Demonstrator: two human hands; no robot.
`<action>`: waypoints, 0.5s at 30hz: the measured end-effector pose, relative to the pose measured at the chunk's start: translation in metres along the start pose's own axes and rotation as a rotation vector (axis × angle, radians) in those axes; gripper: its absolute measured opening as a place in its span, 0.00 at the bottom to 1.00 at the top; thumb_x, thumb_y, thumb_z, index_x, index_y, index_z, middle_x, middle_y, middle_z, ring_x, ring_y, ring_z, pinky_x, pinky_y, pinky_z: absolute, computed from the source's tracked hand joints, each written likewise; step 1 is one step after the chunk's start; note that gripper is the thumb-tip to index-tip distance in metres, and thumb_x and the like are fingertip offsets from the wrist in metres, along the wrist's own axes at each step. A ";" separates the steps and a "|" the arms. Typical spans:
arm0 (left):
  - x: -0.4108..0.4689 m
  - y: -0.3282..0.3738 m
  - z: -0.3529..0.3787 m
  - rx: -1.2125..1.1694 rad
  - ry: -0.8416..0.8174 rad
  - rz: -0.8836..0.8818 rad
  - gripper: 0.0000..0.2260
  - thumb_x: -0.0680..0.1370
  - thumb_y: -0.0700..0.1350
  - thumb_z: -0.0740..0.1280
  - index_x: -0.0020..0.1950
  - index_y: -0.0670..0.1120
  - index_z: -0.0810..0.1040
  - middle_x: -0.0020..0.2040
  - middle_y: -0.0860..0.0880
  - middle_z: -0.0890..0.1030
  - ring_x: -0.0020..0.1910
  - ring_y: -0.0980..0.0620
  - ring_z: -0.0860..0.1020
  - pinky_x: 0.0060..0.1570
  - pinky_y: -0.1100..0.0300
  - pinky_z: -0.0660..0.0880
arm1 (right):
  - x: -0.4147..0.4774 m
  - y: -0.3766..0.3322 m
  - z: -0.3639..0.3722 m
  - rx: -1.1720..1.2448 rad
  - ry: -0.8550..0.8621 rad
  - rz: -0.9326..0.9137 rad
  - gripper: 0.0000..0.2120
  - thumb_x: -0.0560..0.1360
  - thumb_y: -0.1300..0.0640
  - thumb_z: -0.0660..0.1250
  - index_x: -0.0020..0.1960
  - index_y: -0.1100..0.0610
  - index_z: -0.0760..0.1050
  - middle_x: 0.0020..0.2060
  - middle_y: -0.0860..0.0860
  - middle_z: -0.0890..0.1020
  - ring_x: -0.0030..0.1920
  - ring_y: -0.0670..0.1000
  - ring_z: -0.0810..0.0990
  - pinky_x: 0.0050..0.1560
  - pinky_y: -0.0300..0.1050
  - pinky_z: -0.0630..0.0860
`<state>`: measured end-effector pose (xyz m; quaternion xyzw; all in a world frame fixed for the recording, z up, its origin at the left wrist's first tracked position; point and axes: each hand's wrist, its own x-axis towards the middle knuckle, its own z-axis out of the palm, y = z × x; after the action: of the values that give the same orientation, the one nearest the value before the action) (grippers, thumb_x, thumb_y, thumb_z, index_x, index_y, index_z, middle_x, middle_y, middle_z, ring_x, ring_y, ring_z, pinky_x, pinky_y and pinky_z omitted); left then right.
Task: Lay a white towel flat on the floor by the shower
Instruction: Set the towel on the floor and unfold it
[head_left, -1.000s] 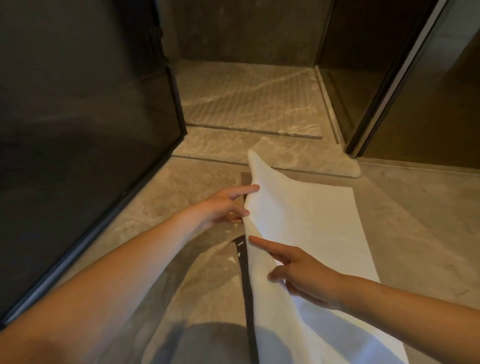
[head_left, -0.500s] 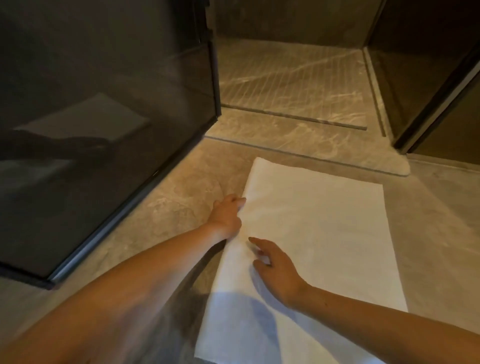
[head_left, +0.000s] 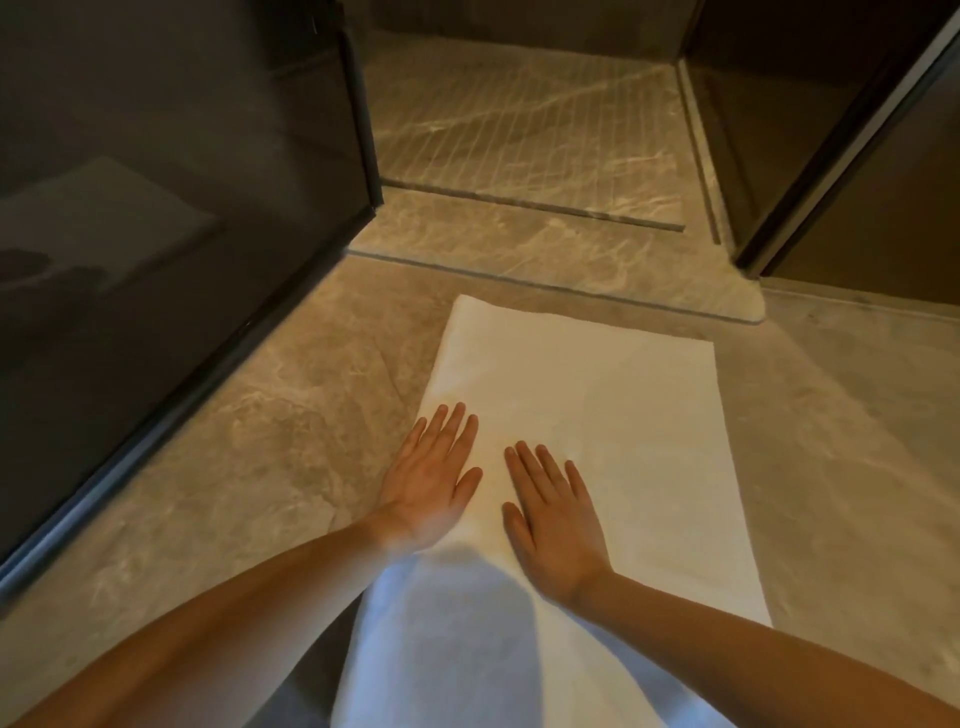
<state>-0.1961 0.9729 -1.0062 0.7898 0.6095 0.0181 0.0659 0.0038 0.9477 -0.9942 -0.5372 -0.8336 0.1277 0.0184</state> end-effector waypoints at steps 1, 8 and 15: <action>0.000 0.001 0.000 0.001 0.000 -0.004 0.30 0.79 0.60 0.36 0.79 0.49 0.39 0.79 0.49 0.40 0.75 0.53 0.33 0.74 0.54 0.35 | 0.000 0.001 0.000 0.001 0.000 -0.001 0.29 0.80 0.42 0.37 0.79 0.49 0.40 0.78 0.45 0.45 0.77 0.46 0.38 0.76 0.49 0.37; 0.007 0.035 -0.001 -0.034 0.006 -0.031 0.28 0.81 0.58 0.39 0.78 0.49 0.37 0.79 0.48 0.39 0.77 0.51 0.35 0.74 0.52 0.35 | -0.012 0.032 -0.009 0.006 0.010 -0.020 0.29 0.80 0.42 0.38 0.79 0.48 0.39 0.78 0.44 0.44 0.77 0.44 0.37 0.76 0.47 0.36; 0.027 0.098 0.000 -0.057 0.007 0.052 0.28 0.82 0.56 0.41 0.78 0.47 0.36 0.78 0.48 0.36 0.76 0.51 0.34 0.75 0.52 0.34 | -0.041 0.090 -0.021 0.012 0.032 0.008 0.28 0.81 0.42 0.40 0.79 0.47 0.39 0.77 0.42 0.43 0.76 0.41 0.35 0.76 0.45 0.36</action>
<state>-0.0950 0.9749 -0.9949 0.8030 0.5884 0.0398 0.0858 0.1051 0.9503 -0.9904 -0.5424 -0.8302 0.1242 0.0344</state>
